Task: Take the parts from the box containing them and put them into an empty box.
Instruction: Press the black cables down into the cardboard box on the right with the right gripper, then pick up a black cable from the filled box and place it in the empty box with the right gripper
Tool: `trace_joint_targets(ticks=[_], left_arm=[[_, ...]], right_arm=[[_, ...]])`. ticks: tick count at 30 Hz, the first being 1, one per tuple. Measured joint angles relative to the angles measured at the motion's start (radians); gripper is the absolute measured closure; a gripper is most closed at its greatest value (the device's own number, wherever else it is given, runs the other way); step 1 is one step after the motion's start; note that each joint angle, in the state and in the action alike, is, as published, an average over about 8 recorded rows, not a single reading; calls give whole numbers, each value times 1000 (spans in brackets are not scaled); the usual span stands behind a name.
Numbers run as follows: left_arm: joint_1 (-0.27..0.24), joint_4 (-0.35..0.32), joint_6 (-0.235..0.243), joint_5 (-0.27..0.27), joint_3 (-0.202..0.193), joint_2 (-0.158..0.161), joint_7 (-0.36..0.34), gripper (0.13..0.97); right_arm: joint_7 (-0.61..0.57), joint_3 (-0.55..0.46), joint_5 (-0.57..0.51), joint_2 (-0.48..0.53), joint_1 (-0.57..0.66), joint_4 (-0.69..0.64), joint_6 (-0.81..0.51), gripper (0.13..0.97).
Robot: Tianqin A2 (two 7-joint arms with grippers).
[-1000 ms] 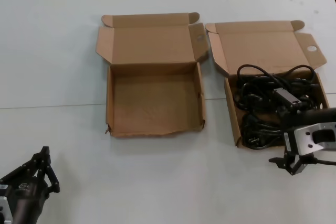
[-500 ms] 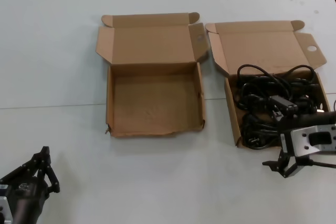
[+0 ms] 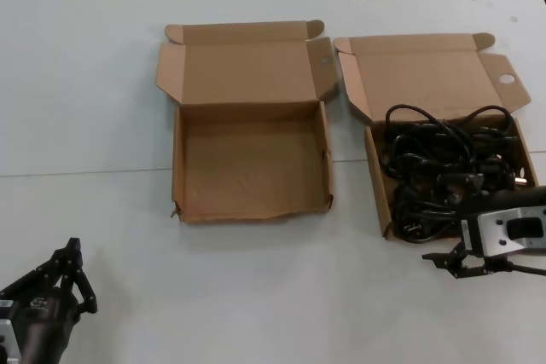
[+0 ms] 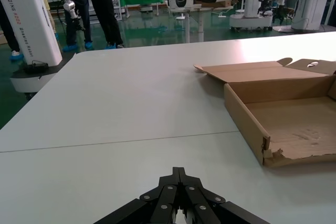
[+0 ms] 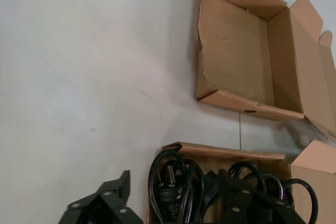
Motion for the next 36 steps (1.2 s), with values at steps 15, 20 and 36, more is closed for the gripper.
trace_joint_targets(ticks=[15,20,36], left_arm=[[0,0,0,0,0,0,0,941],[0,0,0,0,0,0,0,941],[0,0,0,0,0,0,0,941]], right_arm=[[0,-32,30,29,6,-56,62,726],[0,-59,52,44,20,-96,106,809],[0,-127,115,87,42,-136,177,927]])
